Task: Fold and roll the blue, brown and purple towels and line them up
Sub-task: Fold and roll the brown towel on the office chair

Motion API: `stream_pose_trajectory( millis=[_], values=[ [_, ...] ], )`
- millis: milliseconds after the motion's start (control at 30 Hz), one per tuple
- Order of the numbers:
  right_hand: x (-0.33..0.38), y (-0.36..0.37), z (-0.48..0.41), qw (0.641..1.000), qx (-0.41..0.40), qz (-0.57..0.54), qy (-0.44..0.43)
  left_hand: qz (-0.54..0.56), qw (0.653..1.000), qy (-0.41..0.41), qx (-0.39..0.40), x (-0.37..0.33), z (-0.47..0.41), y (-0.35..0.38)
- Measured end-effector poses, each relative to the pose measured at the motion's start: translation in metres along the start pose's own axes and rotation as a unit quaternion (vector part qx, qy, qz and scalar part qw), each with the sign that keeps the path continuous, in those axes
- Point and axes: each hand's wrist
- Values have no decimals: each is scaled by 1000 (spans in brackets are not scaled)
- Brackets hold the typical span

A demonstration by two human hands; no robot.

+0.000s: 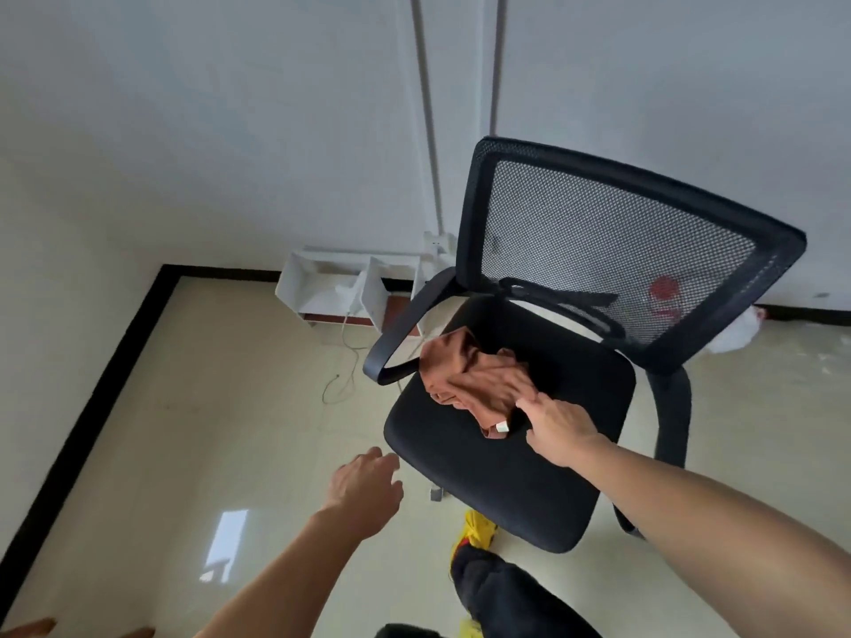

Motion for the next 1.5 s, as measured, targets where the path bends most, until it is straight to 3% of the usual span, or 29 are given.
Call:
stream_pose_trajectory(
  millis=[333,600,767,900,1000,1100,1167,1267,1333,1500],
  values=[
    [9,43,-76,994,-18,-90,61,26,997,27,67,13,-131,25],
    [31,132,-131,978,-82,-127,140,-23,994,111,12,15,-271,92],
    [47,175,-131,952,-127,-183,210,-27,985,166,-26,32,-293,120],
    [56,173,-116,925,-164,-266,218,-80,972,219,-9,45,-275,120],
    [56,150,-100,851,-288,-359,254,-26,974,223,-38,51,-265,102],
    [44,115,-102,714,-333,-524,325,44,965,242,-88,35,-273,73],
    [26,93,-113,650,-353,-577,346,105,958,244,-106,10,-286,48],
    [-8,72,-129,620,-367,-574,388,209,950,208,-105,-35,-314,11],
    [-32,73,-138,608,-356,-570,423,219,947,206,-110,-56,-335,-1],
    [-83,93,-150,491,-316,-629,512,166,963,178,-118,-65,-374,7]
  ],
)
Point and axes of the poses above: each hand's wrist, its own z-axis away from the middle knuckle, its own y-axis out of the palm, x = y × z, and after that the axes turned 2 degrees about y, right-handed
